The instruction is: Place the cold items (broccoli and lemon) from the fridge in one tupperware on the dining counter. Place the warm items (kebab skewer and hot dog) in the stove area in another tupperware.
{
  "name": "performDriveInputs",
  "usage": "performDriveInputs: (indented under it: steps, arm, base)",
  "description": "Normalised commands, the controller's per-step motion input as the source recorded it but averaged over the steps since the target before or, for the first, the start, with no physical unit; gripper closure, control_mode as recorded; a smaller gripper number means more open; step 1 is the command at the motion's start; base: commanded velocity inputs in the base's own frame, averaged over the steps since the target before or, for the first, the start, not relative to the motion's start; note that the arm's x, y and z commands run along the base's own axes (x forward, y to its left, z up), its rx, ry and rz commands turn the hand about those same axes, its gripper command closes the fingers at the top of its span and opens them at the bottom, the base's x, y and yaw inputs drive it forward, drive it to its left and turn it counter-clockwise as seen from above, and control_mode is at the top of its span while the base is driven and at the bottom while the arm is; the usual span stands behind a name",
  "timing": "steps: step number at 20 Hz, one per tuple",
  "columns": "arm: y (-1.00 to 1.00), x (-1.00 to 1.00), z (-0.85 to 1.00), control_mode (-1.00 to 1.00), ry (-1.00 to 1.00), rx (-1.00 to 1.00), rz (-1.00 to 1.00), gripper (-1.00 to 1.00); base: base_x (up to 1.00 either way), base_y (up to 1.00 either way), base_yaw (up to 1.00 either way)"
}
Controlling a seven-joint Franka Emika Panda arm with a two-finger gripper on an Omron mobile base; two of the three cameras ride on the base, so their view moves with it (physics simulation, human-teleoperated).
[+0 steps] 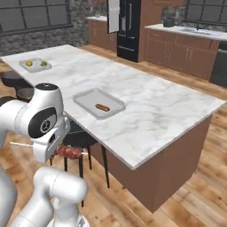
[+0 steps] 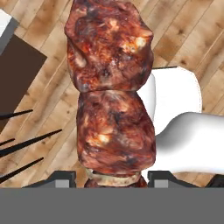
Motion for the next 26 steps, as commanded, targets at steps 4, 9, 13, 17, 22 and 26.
performDriveInputs:
  steps: [4, 9, 13, 17, 22, 26]
  arm:
    - [0.00, 0.00, 0.00, 1.00, 0.00, 0.00, 0.00, 1.00]
    - [0.00, 0.00, 0.00, 1.00, 0.00, 0.00, 0.00, 1.00]
    - [0.00, 0.00, 0.00, 1.00, 0.00, 0.00, 0.00, 1.00]
    - [0.00, 0.00, 0.00, 1.00, 0.00, 0.00, 0.00, 1.00]
    - [0.00, 0.00, 0.00, 1.00, 0.00, 0.00, 0.00, 1.00]
    - [0.00, 0.00, 0.00, 1.00, 0.00, 0.00, 0.00, 1.00]
  base:
    - [0.40, 0.75, -0.63]
    - [0.45, 0.91, -0.42]
    - [0.58, 0.81, -0.08]
    - [0.49, -0.18, 0.47]
    - [0.00, -0.52, 0.51]
    - [0.00, -0.34, 0.05]
